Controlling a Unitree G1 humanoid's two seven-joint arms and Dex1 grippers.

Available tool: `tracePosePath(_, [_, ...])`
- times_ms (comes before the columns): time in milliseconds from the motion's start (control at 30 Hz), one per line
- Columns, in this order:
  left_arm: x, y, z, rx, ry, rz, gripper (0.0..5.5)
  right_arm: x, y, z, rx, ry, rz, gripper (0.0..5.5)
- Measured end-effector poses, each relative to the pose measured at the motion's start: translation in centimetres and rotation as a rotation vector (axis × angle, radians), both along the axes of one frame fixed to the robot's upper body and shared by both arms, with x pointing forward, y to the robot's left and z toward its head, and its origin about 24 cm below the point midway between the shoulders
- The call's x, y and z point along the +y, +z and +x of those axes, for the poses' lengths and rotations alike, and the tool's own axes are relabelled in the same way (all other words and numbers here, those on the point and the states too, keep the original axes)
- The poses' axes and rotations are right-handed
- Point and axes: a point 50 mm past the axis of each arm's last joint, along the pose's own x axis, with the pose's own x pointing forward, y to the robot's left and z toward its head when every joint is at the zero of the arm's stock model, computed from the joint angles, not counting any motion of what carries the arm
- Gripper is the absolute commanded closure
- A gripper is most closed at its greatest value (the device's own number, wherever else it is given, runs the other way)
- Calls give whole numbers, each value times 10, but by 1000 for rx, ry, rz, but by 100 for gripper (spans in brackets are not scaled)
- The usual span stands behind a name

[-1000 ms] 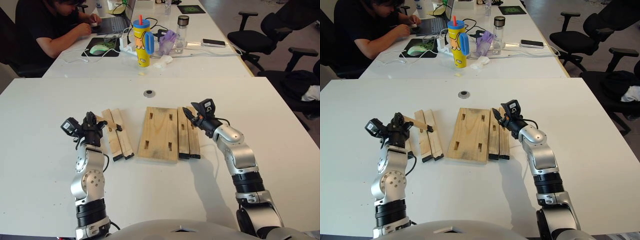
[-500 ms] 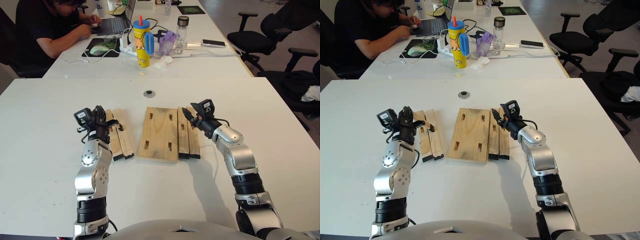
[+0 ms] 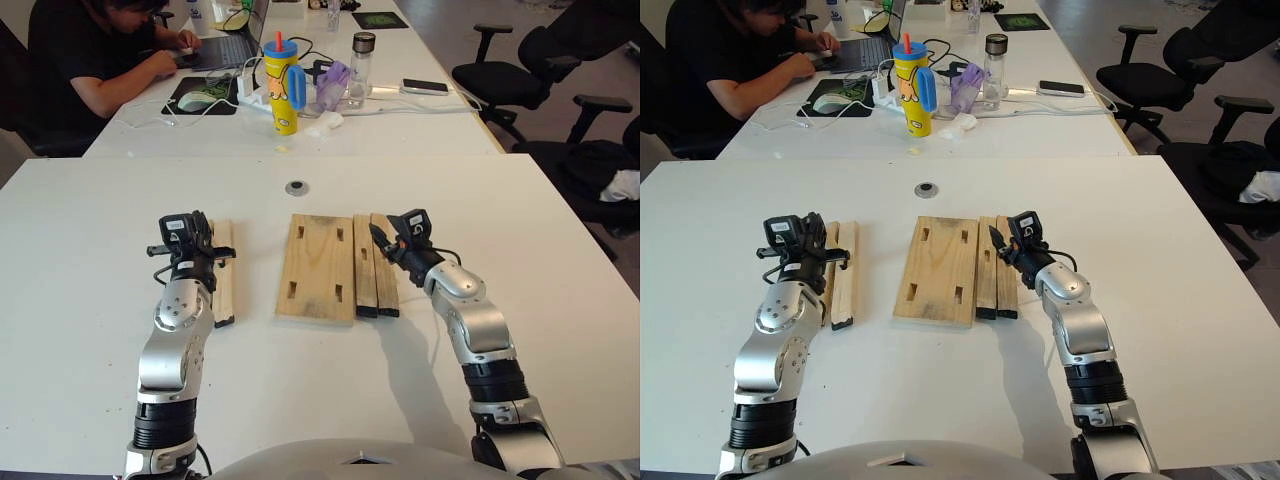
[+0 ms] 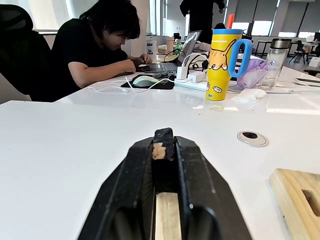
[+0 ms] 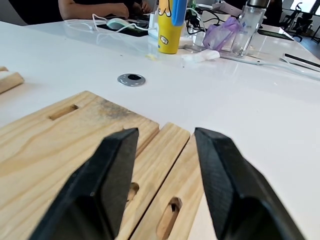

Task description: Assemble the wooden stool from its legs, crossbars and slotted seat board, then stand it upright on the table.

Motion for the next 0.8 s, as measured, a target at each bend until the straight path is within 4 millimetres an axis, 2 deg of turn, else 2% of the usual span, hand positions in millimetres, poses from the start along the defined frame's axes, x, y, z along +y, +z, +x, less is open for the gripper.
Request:
tracePosePath(333, [10, -9, -3, -59, -78, -53, 506, 6, -1, -2, -5, 20, -18, 342])
tracePosePath(800, [4, -8, -1, -64, -105, -30, 506, 7, 1, 2, -12, 26, -22, 342])
